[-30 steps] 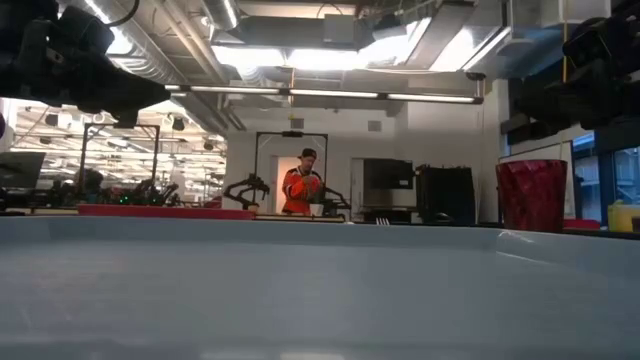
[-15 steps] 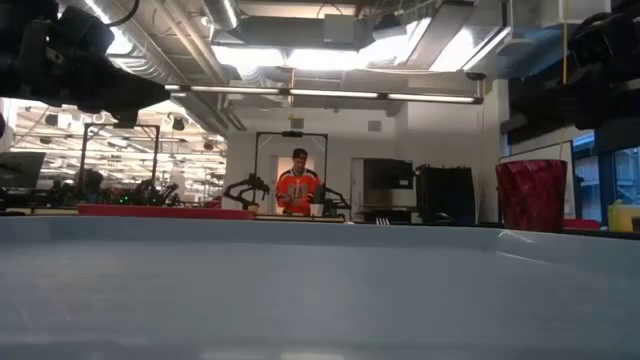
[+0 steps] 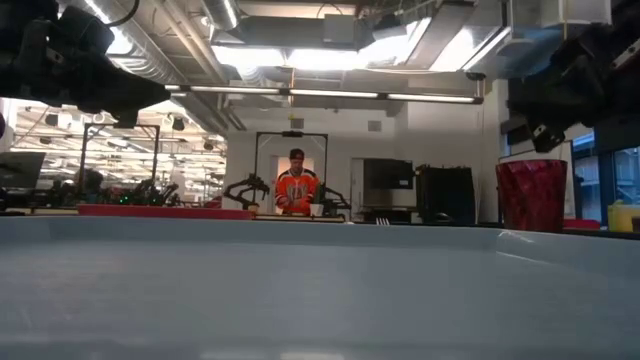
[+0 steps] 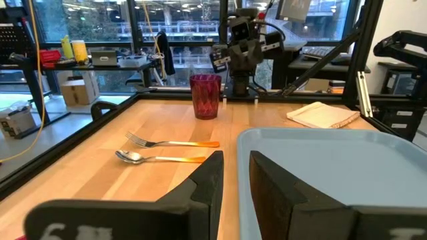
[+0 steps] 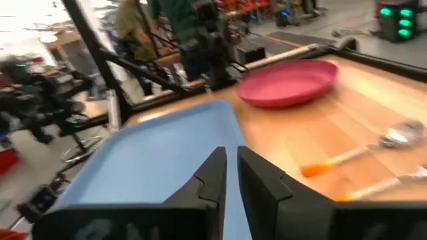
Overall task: Pick and place plate/cup/fork/spoon on tray
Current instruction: Put the red cup on the top right of the blue tray
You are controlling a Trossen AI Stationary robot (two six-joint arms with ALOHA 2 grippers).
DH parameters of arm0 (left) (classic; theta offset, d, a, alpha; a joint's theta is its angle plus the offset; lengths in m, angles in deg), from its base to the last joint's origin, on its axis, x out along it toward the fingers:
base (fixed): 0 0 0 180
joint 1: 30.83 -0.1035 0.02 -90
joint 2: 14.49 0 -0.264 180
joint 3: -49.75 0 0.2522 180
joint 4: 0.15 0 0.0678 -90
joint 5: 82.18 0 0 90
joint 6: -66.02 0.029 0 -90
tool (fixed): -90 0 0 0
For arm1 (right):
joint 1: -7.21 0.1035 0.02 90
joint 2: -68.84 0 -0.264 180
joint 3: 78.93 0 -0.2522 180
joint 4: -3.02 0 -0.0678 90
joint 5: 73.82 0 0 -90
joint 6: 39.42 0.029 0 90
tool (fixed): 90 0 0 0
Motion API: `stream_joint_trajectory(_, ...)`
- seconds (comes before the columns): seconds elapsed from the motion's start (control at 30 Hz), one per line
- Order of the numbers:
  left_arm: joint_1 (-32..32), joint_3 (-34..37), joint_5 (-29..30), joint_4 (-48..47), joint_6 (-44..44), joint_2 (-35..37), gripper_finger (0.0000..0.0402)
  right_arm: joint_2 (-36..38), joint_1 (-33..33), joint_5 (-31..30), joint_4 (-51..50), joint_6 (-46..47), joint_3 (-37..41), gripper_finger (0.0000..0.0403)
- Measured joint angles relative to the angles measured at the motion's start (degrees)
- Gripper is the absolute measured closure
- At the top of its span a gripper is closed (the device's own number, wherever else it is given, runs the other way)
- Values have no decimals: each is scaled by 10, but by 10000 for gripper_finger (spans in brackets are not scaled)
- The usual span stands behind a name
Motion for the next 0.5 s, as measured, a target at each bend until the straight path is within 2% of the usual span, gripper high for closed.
stream_joint_trajectory(0.1,0,0,0,0,0,0,335,-1,0,-3,13,28,0,359)
stream_joint_trajectory(0.2,0,0,0,0,0,0,335,-1,0,4,80,39,0,359)
stream_joint_trajectory(0.43,0,0,0,0,0,0,335,-1,0,138,351,-104,0,359)
stream_joint_trajectory(0.5,0,0,1,2,0,0,335,-1,0,156,399,-156,0,359)
